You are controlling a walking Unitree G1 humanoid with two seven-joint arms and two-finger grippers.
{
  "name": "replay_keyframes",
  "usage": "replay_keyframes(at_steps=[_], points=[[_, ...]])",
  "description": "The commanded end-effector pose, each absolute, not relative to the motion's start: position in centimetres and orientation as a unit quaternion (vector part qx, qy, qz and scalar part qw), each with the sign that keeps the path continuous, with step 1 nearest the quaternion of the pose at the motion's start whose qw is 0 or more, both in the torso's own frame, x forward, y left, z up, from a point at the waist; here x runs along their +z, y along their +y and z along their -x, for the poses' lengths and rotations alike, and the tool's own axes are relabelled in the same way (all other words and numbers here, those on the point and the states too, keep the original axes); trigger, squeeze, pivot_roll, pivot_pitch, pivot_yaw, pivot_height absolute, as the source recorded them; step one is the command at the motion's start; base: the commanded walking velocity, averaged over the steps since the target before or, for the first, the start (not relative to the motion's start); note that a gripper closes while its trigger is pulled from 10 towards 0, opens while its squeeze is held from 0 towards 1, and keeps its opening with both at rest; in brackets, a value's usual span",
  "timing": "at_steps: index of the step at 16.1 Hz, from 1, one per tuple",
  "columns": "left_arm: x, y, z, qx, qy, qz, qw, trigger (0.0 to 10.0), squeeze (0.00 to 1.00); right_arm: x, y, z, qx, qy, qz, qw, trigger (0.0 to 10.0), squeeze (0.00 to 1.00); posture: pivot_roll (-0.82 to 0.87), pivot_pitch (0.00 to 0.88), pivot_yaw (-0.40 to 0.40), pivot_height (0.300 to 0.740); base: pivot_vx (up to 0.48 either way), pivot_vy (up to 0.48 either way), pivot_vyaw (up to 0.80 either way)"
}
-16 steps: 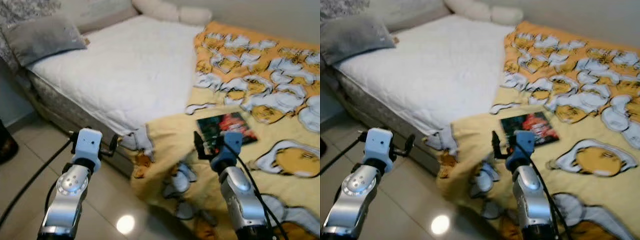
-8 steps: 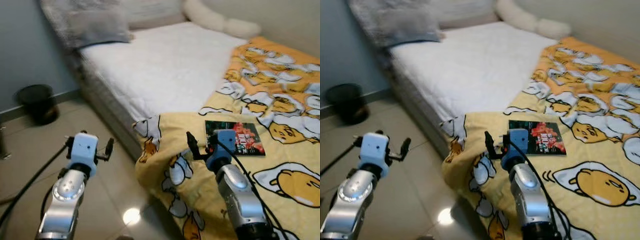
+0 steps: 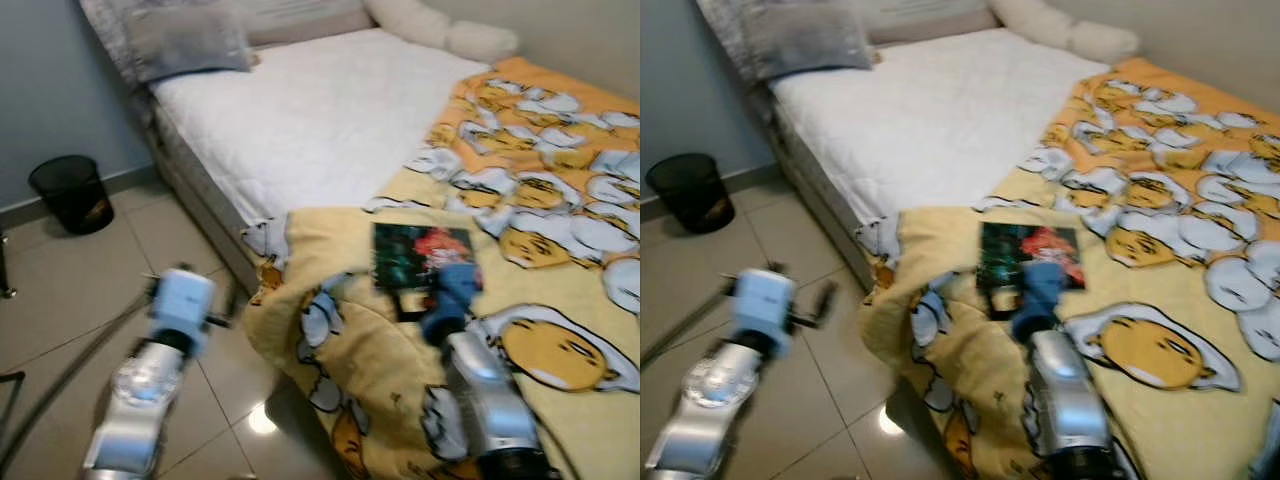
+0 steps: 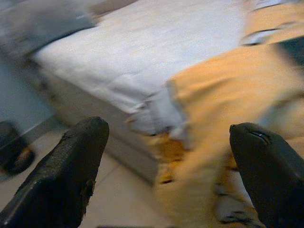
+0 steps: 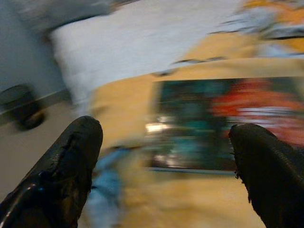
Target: Clean up the room
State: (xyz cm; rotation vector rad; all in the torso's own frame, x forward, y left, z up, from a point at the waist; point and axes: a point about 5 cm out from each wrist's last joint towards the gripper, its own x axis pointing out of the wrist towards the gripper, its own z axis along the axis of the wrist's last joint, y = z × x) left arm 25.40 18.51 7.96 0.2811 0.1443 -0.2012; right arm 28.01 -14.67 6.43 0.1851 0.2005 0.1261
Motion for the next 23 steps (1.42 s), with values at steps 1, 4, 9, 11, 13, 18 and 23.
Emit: replay_keyframes(at_steps=[1,4,9,11,13,18,23], points=[[8.3,18.5,-25.3,-0.115,0.064,-0.142,0.981,10.0,0.95,6.7,-14.8,-28.4,0.048,0.099,-0.104,0.988,10.0,0.0,0.07,0.001,-0.016,0.74,0.0,0.0,0.0],[8.2,17.4,-25.2,-0.177,0.069,-0.142,0.972,10.0,0.95,6.5,-15.5,-29.0,0.018,0.12,-0.109,0.987,10.0,0.0,0.07,0.0,-0.017,0.74,0.0,0.0,0.0],[8.4,18.3,-25.7,-0.137,0.064,-0.13,0.98,10.0,0.9,6.7,-15.5,-28.8,0.025,0.114,-0.107,0.987,10.0,0.0,0.07,0.0,-0.011,0.74,0.0,0.0,0.0],[8.6,18.3,-25.8,-0.135,0.056,-0.117,0.982,10.0,0.9,6.7,-15.1,-28.7,0.036,0.114,-0.112,0.987,10.0,0.0,0.07,0.0,-0.014,0.74,0.334,0.0,0.0],[8.6,18.3,-25.8,-0.134,0.057,-0.117,0.982,10.0,0.9,6.7,-15.0,-28.6,0.035,0.113,-0.116,0.986,10.0,0.0,0.07,0.0,-0.017,0.74,0.379,0.0,0.0],[8.6,18.3,-25.7,-0.134,0.057,-0.115,0.983,10.0,0.9,6.9,-14.4,-28.7,0.065,0.112,-0.101,0.986,10.0,0.0,0.07,0.0,-0.02,0.74,0.387,0.0,0.16],[8.7,18.5,-25.8,-0.134,0.057,-0.118,0.982,10.0,0.9,6.7,-14.3,-28.7,0.054,0.114,-0.116,0.985,10.0,0.0,0.07,0.0,-0.015,0.74,0.388,0.0,0.48]])
